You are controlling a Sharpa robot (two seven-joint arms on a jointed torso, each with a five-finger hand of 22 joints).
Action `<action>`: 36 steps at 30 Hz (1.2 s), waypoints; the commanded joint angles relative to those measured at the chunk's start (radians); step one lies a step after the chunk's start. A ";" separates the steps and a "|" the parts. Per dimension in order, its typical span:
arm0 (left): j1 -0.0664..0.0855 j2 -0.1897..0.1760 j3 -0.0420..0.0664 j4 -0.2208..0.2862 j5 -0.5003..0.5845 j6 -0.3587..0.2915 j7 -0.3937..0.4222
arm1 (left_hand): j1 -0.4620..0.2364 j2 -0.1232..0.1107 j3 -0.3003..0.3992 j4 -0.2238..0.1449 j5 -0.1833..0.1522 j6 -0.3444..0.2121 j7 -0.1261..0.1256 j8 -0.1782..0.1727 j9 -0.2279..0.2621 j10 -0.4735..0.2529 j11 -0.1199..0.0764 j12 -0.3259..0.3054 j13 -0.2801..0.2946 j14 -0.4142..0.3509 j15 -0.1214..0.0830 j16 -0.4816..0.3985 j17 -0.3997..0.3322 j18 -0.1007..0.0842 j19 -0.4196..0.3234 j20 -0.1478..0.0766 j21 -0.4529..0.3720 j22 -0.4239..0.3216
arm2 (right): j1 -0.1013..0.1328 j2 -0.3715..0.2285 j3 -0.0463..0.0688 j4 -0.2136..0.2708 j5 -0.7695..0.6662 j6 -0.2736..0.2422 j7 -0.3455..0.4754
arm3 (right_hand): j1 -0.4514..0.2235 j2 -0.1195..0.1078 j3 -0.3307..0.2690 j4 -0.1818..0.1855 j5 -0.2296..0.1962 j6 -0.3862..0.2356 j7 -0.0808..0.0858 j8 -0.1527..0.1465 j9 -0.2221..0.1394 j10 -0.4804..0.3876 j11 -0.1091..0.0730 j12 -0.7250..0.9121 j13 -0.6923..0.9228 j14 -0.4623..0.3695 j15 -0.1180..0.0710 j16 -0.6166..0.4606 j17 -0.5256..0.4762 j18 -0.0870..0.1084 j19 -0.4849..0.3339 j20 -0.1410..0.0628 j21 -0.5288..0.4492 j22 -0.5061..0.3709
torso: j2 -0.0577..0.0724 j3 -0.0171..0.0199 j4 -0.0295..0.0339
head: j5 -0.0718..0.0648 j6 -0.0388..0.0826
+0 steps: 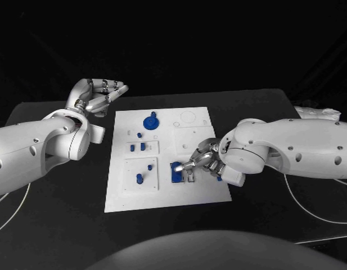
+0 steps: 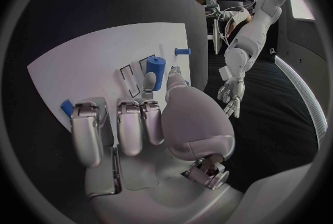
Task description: Assemble the parts on the task board
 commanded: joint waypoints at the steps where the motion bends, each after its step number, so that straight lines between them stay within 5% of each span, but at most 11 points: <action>1: 0.001 0.000 0.001 0.003 0.000 0.014 0.004 | 0.001 0.010 -0.005 -0.001 0.003 0.004 0.001 -0.003 0.000 -0.003 0.000 -0.002 0.000 0.025 -0.002 -0.005 0.078 0.006 0.011 0.001 0.000 0.225 | -0.004 0.005 0.000 -0.004 -0.016 0.074 -0.019 | -0.003 0.010 -0.006 -0.002 0.000 -0.007 -0.002 0.003 0.003 0.105 -0.010 0.004 0.261 0.104 -0.009 0.004 0.263 -0.007 0.105 -0.010 0.004 0.263 | 0.000 0.0006 0.0002 | 0.001 0.000; 36: 0.000 0.000 0.001 0.002 0.000 0.015 0.004 | 0.001 0.011 -0.005 -0.001 0.006 0.004 0.001 -0.003 0.000 -0.002 0.000 -0.002 0.000 0.025 -0.002 -0.005 0.078 0.006 0.011 0.000 0.000 0.225 | -0.017 0.048 0.000 -0.053 -0.077 0.085 -0.033 | 0.039 0.044 0.004 -0.028 0.001 -0.010 -0.010 0.017 0.054 0.105 -0.017 0.004 0.261 0.104 -0.017 0.004 0.263 -0.007 0.105 -0.017 0.004 0.263 | 0.000 0.0000 0.0002 | -0.004 0.000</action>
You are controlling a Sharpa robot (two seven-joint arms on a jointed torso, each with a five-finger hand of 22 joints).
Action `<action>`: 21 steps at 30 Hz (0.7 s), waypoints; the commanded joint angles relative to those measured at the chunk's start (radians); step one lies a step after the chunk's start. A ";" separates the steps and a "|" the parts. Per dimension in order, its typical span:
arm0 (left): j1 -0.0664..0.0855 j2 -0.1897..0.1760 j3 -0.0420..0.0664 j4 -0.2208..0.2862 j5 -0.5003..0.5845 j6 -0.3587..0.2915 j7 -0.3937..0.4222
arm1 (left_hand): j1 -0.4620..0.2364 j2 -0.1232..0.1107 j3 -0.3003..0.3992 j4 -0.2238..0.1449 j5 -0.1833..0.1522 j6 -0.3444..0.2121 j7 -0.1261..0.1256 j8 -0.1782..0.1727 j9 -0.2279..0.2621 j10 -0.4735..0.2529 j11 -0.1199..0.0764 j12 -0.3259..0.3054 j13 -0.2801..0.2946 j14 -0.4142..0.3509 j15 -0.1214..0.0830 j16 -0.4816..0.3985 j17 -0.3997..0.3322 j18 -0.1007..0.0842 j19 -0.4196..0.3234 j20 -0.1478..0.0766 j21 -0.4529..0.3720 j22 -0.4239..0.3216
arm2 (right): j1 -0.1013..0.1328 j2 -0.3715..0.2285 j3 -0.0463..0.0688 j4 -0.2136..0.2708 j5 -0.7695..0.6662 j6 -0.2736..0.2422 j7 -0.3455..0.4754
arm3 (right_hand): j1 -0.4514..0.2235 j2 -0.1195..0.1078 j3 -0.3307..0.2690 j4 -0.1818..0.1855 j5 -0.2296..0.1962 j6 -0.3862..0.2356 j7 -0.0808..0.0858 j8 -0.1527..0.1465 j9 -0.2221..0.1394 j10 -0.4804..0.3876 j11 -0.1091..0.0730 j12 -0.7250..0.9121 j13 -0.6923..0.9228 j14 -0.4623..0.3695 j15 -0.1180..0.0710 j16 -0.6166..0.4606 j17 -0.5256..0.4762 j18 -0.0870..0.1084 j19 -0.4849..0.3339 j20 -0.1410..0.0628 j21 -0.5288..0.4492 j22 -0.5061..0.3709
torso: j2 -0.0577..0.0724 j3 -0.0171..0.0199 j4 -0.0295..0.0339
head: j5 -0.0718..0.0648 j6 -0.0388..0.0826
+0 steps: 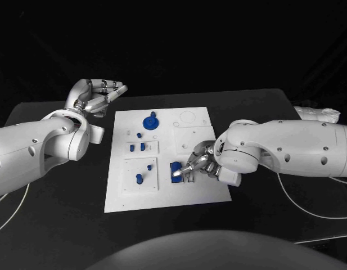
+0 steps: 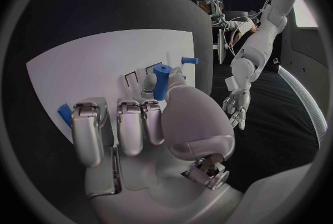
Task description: Assemble the parts on the task board
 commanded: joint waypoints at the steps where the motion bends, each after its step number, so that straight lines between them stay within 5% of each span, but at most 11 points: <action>1: 0.001 0.002 0.001 0.001 0.000 0.013 0.005 | 0.001 0.011 -0.005 -0.001 0.006 0.004 0.001 -0.003 0.000 -0.003 0.000 -0.002 0.000 0.025 -0.002 -0.005 0.078 0.006 0.011 0.000 0.000 0.225 | -0.002 0.000 -0.002 -0.003 -0.037 0.016 -0.017 | 0.009 0.005 0.002 -0.006 0.002 -0.003 -0.003 0.004 0.002 0.107 -0.008 0.004 0.261 0.104 -0.009 0.004 0.264 -0.007 0.105 -0.010 0.004 0.263 | 0.000 0.0005 -0.0002 | -0.001 0.000; 21: 0.001 0.002 0.001 0.002 0.000 0.014 0.004 | 0.002 0.012 -0.005 -0.001 0.007 0.004 0.001 -0.003 0.000 -0.002 0.000 -0.002 0.000 0.025 -0.002 -0.005 0.077 0.006 0.011 0.000 0.000 0.225 | -0.002 -0.007 -0.002 -0.005 -0.040 0.003 -0.011 | 0.012 0.020 0.007 -0.008 0.003 -0.003 -0.004 0.002 0.008 0.107 -0.009 0.004 0.261 0.104 -0.010 0.004 0.264 -0.007 0.105 -0.011 0.004 0.263 | 0.000 0.0000 -0.0010 | -0.001 0.000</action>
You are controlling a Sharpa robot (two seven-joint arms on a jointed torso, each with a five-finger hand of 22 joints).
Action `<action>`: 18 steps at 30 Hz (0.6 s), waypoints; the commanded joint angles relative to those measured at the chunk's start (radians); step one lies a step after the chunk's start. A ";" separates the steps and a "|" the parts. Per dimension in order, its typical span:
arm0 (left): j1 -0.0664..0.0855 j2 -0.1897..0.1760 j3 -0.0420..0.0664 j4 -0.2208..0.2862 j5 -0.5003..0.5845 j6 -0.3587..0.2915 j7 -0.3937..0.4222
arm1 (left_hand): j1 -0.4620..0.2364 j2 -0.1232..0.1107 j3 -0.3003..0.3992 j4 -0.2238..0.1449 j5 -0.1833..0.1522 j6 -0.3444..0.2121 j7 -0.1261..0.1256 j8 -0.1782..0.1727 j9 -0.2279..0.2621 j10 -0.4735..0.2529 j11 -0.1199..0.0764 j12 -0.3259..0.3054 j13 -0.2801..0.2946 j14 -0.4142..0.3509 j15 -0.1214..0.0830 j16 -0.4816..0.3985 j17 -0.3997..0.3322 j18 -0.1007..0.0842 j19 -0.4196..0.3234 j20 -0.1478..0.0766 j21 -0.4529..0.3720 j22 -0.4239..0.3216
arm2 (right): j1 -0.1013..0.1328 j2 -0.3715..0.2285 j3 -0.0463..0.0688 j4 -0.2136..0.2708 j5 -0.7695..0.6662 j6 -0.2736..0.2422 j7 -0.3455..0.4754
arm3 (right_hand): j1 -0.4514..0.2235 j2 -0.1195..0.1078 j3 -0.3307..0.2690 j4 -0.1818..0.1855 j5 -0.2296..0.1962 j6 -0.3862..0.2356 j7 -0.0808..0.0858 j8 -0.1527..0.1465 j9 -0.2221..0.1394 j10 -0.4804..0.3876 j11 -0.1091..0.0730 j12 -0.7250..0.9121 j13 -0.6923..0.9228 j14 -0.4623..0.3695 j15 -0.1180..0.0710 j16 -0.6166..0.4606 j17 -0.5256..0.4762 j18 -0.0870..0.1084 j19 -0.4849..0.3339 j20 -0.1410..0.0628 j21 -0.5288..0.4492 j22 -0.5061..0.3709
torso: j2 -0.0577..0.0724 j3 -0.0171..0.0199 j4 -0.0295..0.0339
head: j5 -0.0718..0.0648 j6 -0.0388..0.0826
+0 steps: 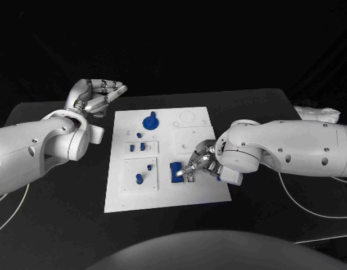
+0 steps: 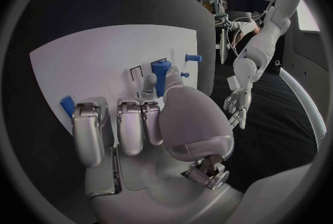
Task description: Assemble the parts on the task board
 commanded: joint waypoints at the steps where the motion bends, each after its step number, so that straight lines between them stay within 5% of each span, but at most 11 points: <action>1: 0.001 0.002 0.001 0.002 0.000 0.013 0.005 | -0.002 0.008 -0.005 -0.001 0.004 0.004 0.001 -0.003 0.000 -0.002 0.000 -0.002 0.000 0.025 -0.002 -0.005 0.077 0.006 0.011 0.000 0.000 0.225 | -0.001 0.000 0.000 0.001 -0.009 0.003 -0.007 | -0.007 0.001 0.004 -0.004 0.003 -0.003 -0.004 0.002 0.001 0.103 -0.006 0.003 0.260 0.108 -0.007 0.004 0.264 -0.007 0.105 -0.003 0.004 0.263 | 0.000 -0.0006 -0.0003 | -0.001 0.000; 18: 0.001 0.001 0.001 -0.001 0.000 0.013 0.004 | -0.002 0.008 -0.005 -0.001 0.004 0.004 0.001 -0.003 0.000 -0.002 0.000 -0.002 0.000 0.025 -0.002 -0.005 0.077 0.006 0.011 0.000 0.000 0.225 | 0.019 -0.091 0.000 0.083 -0.007 -0.121 0.088 | -0.007 -0.003 0.000 -0.006 0.005 0.000 -0.004 0.005 0.008 0.103 -0.006 0.003 0.260 0.108 -0.008 0.004 0.264 -0.007 0.105 -0.004 0.004 0.263 | -0.002 -0.0004 -0.0018 | -0.001 0.000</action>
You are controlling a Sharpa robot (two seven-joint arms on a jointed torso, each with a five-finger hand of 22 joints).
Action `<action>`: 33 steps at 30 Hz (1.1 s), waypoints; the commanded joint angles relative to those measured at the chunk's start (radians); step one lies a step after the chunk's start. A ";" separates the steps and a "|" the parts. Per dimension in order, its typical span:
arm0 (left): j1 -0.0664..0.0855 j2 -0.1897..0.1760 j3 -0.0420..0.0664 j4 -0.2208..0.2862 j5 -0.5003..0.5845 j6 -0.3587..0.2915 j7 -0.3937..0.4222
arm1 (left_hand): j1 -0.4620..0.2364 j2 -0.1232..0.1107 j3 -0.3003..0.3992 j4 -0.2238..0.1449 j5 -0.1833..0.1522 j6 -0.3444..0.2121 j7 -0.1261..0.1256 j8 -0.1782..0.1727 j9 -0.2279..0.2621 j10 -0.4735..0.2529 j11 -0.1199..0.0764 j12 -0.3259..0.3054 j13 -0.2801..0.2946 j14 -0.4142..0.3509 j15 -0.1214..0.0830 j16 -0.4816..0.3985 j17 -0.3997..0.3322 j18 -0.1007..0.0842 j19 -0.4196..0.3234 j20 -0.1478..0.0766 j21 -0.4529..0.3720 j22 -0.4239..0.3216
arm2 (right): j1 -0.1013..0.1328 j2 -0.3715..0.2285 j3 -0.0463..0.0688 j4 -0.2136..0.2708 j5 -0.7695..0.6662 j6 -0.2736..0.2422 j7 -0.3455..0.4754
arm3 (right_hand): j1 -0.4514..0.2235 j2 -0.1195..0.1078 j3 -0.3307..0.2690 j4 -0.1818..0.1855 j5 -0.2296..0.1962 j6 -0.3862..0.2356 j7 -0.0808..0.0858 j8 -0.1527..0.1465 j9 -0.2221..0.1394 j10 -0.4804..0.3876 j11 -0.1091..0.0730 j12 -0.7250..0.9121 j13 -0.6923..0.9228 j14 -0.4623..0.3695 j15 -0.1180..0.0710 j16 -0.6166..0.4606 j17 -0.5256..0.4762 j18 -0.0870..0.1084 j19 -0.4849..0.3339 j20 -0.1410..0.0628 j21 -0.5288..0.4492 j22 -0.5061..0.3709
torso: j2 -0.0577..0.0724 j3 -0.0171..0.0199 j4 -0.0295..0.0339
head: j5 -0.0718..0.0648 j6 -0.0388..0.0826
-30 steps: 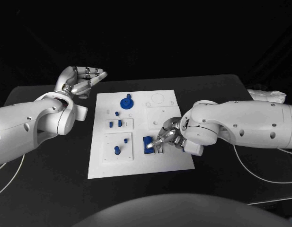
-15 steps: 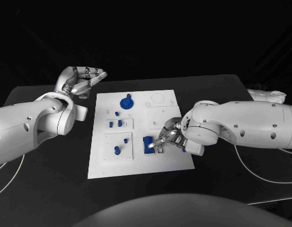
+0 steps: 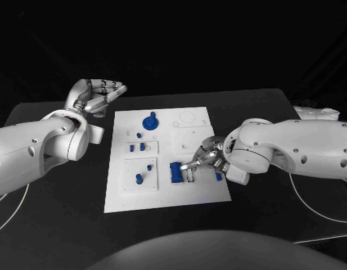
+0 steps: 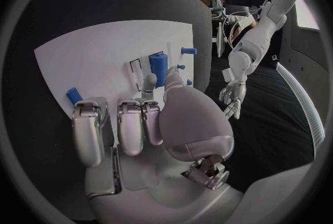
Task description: Assemble the parts on the task board
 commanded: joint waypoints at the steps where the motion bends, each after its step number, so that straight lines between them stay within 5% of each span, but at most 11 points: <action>1: 0.001 0.002 0.001 -0.001 0.000 0.013 0.004 | -0.002 0.008 -0.005 0.000 0.004 0.004 0.001 -0.003 0.000 -0.002 0.000 -0.002 0.000 0.025 -0.002 -0.005 0.078 0.006 0.011 0.000 0.000 0.225 | 0.004 -0.016 0.000 0.020 -0.010 -0.048 0.053 | -0.007 -0.004 0.000 -0.006 0.005 0.000 -0.004 0.005 0.002 0.103 -0.006 0.003 0.260 0.104 -0.004 0.004 0.263 -0.007 0.105 -0.004 0.004 0.264 | 0.000 0.0001 -0.0014 | -0.001 0.000; 14: 0.000 0.006 0.000 -0.004 0.000 0.016 0.005 | -0.002 0.008 -0.005 0.000 0.004 0.004 0.001 -0.003 0.000 -0.002 0.000 -0.002 0.000 0.025 -0.002 -0.005 0.078 0.006 0.011 0.000 0.000 0.225 | 0.000 -0.006 0.000 0.028 -0.039 0.085 -0.012 | -0.030 -0.017 -0.022 0.005 0.000 0.002 -0.005 0.005 0.016 0.103 -0.007 0.003 0.260 0.104 -0.005 0.004 0.263 -0.007 0.105 -0.005 0.004 0.264 | 0.002 0.0005 0.0012 | -0.005 0.000; 33: 0.000 0.003 0.000 -0.002 0.000 0.015 0.004 | -0.002 0.008 -0.005 0.000 0.004 0.004 0.001 -0.003 0.000 -0.002 0.000 -0.002 0.000 0.025 -0.002 -0.005 0.078 0.006 0.011 0.000 0.000 0.225 | -0.034 0.044 -0.001 -0.021 -0.067 0.074 -0.018 | -0.033 -0.005 -0.024 0.010 0.000 0.009 -0.008 0.010 0.025 0.103 -0.009 0.003 0.260 0.104 -0.006 0.004 0.263 -0.007 0.105 -0.007 0.004 0.264 | 0.001 -0.0003 0.0010 | 0.000 0.000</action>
